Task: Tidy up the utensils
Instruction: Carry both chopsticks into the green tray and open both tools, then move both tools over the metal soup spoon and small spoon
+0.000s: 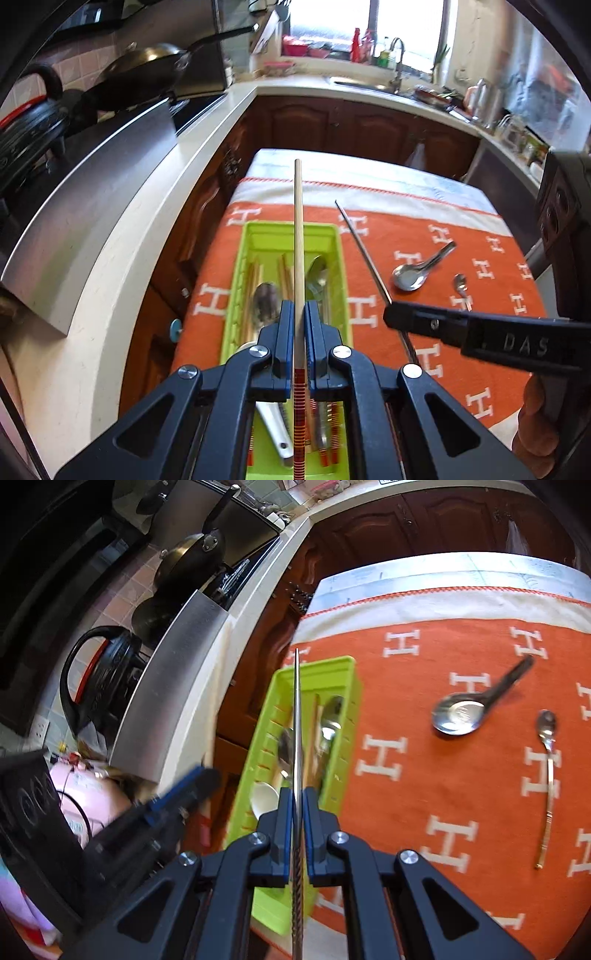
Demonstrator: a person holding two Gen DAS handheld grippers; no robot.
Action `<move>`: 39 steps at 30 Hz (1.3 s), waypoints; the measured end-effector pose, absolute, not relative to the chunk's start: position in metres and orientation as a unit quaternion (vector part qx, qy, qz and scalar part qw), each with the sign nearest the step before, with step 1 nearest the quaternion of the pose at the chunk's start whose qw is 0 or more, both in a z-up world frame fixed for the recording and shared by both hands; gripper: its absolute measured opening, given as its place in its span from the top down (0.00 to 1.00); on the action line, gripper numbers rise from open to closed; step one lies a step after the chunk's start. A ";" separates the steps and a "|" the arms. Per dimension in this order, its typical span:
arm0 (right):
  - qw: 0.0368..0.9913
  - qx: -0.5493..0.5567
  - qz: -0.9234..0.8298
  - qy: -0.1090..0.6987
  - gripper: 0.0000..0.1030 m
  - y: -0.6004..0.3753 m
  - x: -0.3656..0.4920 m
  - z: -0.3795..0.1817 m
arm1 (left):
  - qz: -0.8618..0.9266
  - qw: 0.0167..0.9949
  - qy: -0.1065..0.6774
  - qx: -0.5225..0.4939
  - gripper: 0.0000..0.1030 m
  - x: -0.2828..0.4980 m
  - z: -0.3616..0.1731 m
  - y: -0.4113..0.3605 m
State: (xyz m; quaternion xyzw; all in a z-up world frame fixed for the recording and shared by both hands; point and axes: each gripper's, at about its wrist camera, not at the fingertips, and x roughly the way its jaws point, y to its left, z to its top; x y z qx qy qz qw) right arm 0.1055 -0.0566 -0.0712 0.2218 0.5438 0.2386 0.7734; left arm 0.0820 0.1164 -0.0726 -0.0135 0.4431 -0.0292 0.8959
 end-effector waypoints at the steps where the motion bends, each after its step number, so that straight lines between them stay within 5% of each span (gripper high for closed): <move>1: 0.773 0.223 0.236 0.545 0.95 -0.053 0.107 -0.074 | -0.025 0.894 0.447 -0.015 0.97 0.083 -0.075 0.119; 9: 0.755 0.229 0.230 0.570 0.94 -0.022 0.117 -0.096 | -0.005 0.882 0.471 -0.001 0.94 0.091 -0.091 0.125; 14: 0.748 0.220 0.226 0.584 0.91 -0.015 0.118 -0.104 | 0.009 0.876 0.482 -0.004 0.81 0.093 -0.098 0.128; 25: 0.787 0.145 0.216 0.559 0.91 -0.020 0.102 -0.090 | 0.030 0.876 0.481 -0.008 0.77 0.092 -0.094 0.128; 32: 0.809 0.120 0.203 0.538 0.91 -0.037 0.090 -0.078 | 0.010 0.887 0.461 -0.008 0.54 0.087 -0.082 0.111; 39: 0.839 0.097 0.185 0.503 0.91 -0.061 0.076 -0.059 | -0.019 0.892 0.450 0.033 0.53 0.085 -0.076 0.073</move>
